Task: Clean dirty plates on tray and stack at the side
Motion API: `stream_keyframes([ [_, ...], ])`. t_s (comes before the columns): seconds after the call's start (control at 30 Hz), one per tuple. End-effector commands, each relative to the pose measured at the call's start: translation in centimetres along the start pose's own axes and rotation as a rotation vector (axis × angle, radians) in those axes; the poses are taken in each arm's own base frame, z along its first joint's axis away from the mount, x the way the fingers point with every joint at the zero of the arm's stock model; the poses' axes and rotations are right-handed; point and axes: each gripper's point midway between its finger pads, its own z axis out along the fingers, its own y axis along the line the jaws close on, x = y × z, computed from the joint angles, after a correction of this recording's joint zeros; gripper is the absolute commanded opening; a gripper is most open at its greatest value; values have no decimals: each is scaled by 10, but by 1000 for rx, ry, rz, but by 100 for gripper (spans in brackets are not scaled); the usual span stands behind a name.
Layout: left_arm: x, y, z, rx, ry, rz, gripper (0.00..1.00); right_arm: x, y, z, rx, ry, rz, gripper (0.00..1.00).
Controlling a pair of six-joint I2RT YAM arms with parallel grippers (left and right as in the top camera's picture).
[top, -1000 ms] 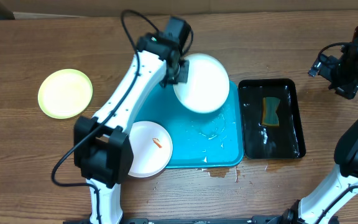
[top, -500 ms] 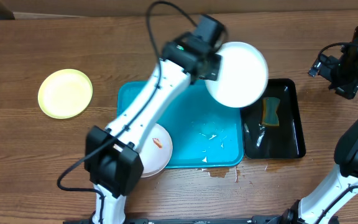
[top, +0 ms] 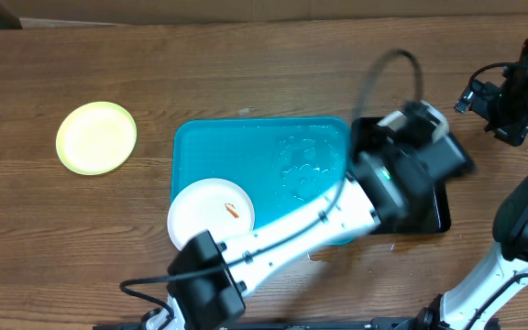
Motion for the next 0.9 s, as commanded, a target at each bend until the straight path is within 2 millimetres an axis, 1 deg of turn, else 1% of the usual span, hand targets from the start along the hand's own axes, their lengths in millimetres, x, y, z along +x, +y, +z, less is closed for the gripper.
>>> stream_keyframes([
  [0.0,-27,26,-38,-246,-134,80,4,-7,1,-8,-1,-30,5,100],
  [0.13,-36,22,-55,-301,-179,135,4,-7,1,-8,-1,-30,5,100],
  [0.3,-42,32,-73,-418,-215,142,4,-7,1,-8,-1,-30,5,100],
  [0.37,-42,34,-79,-446,-224,143,4,-7,1,-8,-1,-30,5,100],
  [0.5,-43,32,-83,-451,-232,141,4,-7,1,-8,-1,-30,5,100],
  [0.67,-48,27,-79,-408,-247,96,4,-7,1,-8,-1,-29,5,100],
  [0.77,-48,18,-66,-313,-235,81,4,-7,1,-8,-1,-29,5,100],
  [0.87,-43,6,-48,-183,-200,56,4,-7,1,-8,-1,-30,5,100],
])
